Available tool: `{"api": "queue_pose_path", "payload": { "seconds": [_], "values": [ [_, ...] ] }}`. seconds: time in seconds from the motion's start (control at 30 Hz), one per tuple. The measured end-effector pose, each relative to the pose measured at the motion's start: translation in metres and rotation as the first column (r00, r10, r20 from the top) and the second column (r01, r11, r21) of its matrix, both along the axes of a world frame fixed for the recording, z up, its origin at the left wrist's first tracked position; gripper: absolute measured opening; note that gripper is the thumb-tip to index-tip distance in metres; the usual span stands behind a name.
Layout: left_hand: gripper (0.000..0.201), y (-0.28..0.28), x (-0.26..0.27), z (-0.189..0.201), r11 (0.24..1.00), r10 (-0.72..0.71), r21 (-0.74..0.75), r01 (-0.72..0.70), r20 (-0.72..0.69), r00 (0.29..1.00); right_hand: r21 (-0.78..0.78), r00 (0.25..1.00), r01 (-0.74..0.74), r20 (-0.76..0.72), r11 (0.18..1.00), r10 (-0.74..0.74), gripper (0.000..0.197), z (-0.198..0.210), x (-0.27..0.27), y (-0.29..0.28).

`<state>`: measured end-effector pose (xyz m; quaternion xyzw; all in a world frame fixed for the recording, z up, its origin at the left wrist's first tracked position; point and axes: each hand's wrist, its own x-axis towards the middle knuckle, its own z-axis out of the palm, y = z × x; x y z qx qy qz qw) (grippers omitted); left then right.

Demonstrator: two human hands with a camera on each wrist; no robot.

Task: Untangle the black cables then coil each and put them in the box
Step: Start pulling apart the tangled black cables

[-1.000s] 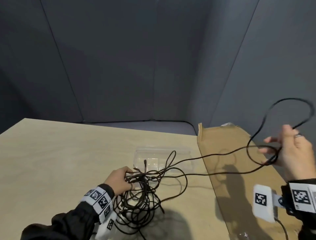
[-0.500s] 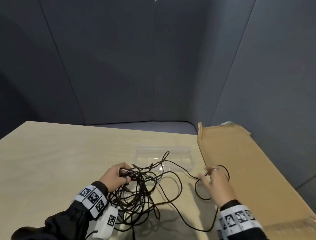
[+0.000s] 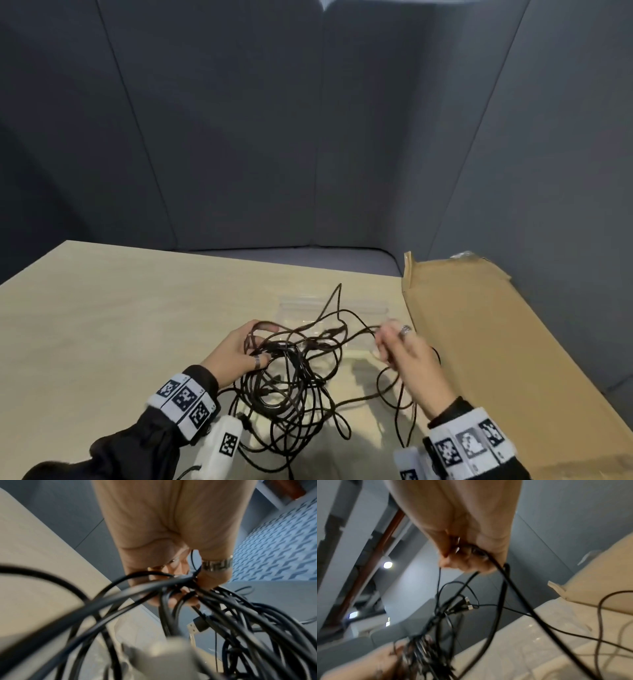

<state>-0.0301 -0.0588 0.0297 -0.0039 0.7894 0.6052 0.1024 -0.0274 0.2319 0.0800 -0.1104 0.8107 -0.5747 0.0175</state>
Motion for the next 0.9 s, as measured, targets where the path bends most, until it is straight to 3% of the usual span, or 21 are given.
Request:
{"api": "queue_pose_path", "payload": {
  "seconds": [0.1,0.2,0.27,0.33,0.37,0.47,0.53,0.57,0.73,0.83,0.9],
  "values": [
    [0.042,-0.006,0.0,-0.009,0.999,0.037,0.008,-0.037,-0.004,0.999,-0.277,0.959,0.278,0.019,0.92,-0.284,0.033,0.03,-0.008,0.025],
    [0.037,-0.017,0.004,-0.02,0.997,0.044,-0.066,-0.043,0.021,0.999,-0.244,0.868,0.469,-0.054,0.849,-0.494,0.035,0.046,-0.014,0.067],
    [0.037,-0.021,0.004,-0.024,0.994,0.096,-0.058,-0.094,0.036,0.995,-0.085,0.88,0.465,-0.067,0.881,-0.471,0.036,0.041,-0.014,0.088],
    [0.041,-0.02,0.004,-0.024,0.991,0.13,-0.016,-0.129,0.057,0.99,0.204,0.929,0.359,0.019,0.911,-0.371,0.037,0.023,-0.011,0.099],
    [0.041,-0.02,0.003,-0.023,0.99,0.141,0.003,-0.141,0.058,0.988,0.372,0.939,0.271,0.1,0.888,-0.328,0.037,0.011,-0.009,0.101],
    [0.044,-0.02,0.0,-0.02,0.99,0.138,0.029,-0.14,0.055,0.989,0.769,0.93,0.005,0.231,0.639,-0.285,0.024,-0.025,-0.001,0.09],
    [0.044,-0.02,-0.001,-0.017,0.991,0.127,0.041,-0.129,0.06,0.99,0.89,0.958,-0.009,0.139,0.455,-0.253,0.034,-0.036,0.002,0.073],
    [0.044,-0.019,0.0,-0.013,0.992,0.113,0.043,-0.116,0.062,0.992,0.903,0.975,0.014,0.083,0.43,-0.206,0.041,-0.037,0.002,0.061],
    [0.041,-0.012,0.0,0.006,0.997,-0.007,0.08,0.001,0.078,0.997,0.691,0.99,-0.042,-0.065,0.721,0.121,0.048,-0.032,-0.018,-0.009],
    [0.036,-0.011,0.002,0.018,0.994,-0.077,0.08,0.073,0.05,0.996,0.59,0.975,-0.104,-0.099,0.801,0.2,0.04,-0.026,-0.034,-0.036],
    [0.033,-0.012,0.002,0.024,0.994,-0.088,0.07,0.087,0.017,0.996,0.577,0.961,-0.167,-0.085,0.8,0.261,0.027,-0.019,-0.039,-0.044]
  ]
}}
